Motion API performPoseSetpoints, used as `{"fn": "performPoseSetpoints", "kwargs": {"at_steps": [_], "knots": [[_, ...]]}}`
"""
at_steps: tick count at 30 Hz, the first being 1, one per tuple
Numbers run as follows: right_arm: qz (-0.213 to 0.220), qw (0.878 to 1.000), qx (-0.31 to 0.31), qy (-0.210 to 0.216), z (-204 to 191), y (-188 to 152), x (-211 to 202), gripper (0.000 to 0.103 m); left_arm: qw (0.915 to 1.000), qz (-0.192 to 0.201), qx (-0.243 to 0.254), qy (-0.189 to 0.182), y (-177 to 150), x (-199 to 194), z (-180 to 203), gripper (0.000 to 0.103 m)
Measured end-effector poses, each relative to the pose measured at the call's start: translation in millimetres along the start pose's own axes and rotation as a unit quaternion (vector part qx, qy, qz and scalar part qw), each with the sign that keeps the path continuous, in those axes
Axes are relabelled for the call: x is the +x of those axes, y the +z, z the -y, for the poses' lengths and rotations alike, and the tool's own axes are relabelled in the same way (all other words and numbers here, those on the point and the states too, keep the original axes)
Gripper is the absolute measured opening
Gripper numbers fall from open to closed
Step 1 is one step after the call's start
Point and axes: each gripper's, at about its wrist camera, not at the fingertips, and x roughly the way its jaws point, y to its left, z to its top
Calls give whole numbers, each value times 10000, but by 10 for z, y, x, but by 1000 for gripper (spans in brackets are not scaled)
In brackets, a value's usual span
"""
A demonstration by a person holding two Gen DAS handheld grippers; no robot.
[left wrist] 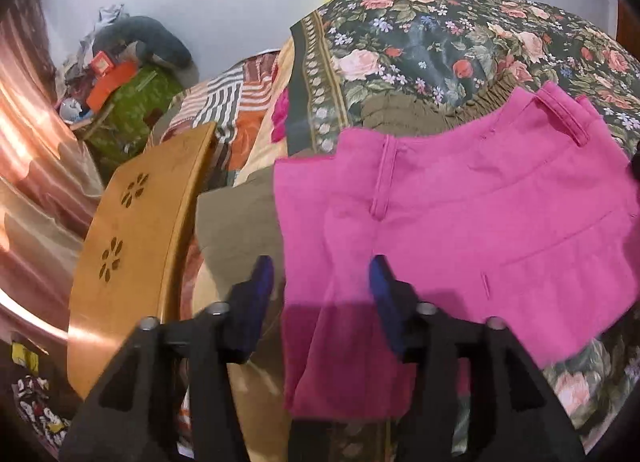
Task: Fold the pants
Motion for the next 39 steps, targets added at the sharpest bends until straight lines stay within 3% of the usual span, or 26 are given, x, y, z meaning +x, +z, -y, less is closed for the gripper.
{"fn": "performPoseSetpoints", "kwargs": {"at_steps": [3, 7, 13, 19, 27, 32, 37, 38, 39], "knots": [[-96, 9999, 139, 9, 90, -1, -134, 15, 9998, -57, -44, -161, -38, -185, -69, 52], [202, 9992, 310, 146, 122, -48, -626, 16, 9991, 152, -184, -339, -62, -654, -162, 53], [973, 9935, 422, 406, 22, -88, -1548, 33, 9916, 930, -505, -739, -78, -1771, -351, 58], [2014, 9775, 336, 530, -190, -244, -2689, 33, 9739, 1959, -595, -978, -306, -3043, -471, 63], [3008, 9490, 366, 875, -470, -831, -3770, 33, 9389, 3007, -833, -1456, -994, -4387, -573, 64], [3356, 9351, 476, 1030, -605, -1209, -4127, 33, 9260, 3311, -932, -1555, -1422, -4849, -575, 64], [3525, 9291, 397, 1044, -717, -1447, -4313, 33, 9172, 3500, -1097, -1556, -1761, -5161, -558, 69], [3547, 9278, 397, 1085, -718, -1482, -4339, 38, 9160, 3541, -1084, -1543, -1806, -5202, -550, 73], [3559, 9268, 417, 1121, -709, -1500, -4355, 51, 9147, 3584, -1090, -1515, -1856, -5257, -533, 75]]}}
